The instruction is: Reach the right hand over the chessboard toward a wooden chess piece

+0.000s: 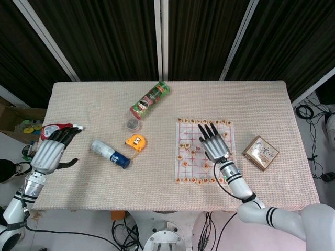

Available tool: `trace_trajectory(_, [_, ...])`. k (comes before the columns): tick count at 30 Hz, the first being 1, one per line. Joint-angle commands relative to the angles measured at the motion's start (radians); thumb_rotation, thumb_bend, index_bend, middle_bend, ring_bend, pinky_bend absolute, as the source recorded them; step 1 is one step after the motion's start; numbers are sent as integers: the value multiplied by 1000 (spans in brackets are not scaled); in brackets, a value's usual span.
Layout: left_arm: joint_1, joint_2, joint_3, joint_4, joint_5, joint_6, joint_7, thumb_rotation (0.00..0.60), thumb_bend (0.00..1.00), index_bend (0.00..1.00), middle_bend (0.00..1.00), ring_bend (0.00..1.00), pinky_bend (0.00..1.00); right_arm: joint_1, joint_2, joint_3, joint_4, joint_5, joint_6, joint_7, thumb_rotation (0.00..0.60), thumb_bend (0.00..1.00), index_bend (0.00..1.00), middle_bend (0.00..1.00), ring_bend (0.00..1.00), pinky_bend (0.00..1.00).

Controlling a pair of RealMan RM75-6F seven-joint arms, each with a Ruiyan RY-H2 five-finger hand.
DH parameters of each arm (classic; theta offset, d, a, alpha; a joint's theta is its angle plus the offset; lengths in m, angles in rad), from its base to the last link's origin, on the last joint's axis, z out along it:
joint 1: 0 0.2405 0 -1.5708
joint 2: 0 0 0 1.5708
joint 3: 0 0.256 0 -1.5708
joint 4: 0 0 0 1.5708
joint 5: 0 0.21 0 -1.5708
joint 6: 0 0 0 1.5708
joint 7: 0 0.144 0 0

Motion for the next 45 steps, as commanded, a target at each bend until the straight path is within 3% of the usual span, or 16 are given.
trace_trajectory(1, [2,1,-1,4,1,2,-4,600,179,141,125,106,189,5,-8,-1,7,0,1,-2,600,289,409,0,0,0])
trace_trajectory(20, [8,21,-1,14,6,-4,-48,599,179,142,125,106,187,18,-21,-8,47,27,-6,-18,600,301,454,0,0,0])
trace_trajectory(32, [6,19,-3,17,4,-16,-59,599,179,141,125,106,187,15,-28,-12,74,-4,27,25,600,307,621,0,0,0])
trace_trajectory(45, [6,17,-1,16,-2,-32,-59,600,179,141,125,106,186,32,-37,31,84,33,38,1,600,320,624,0,0,0])
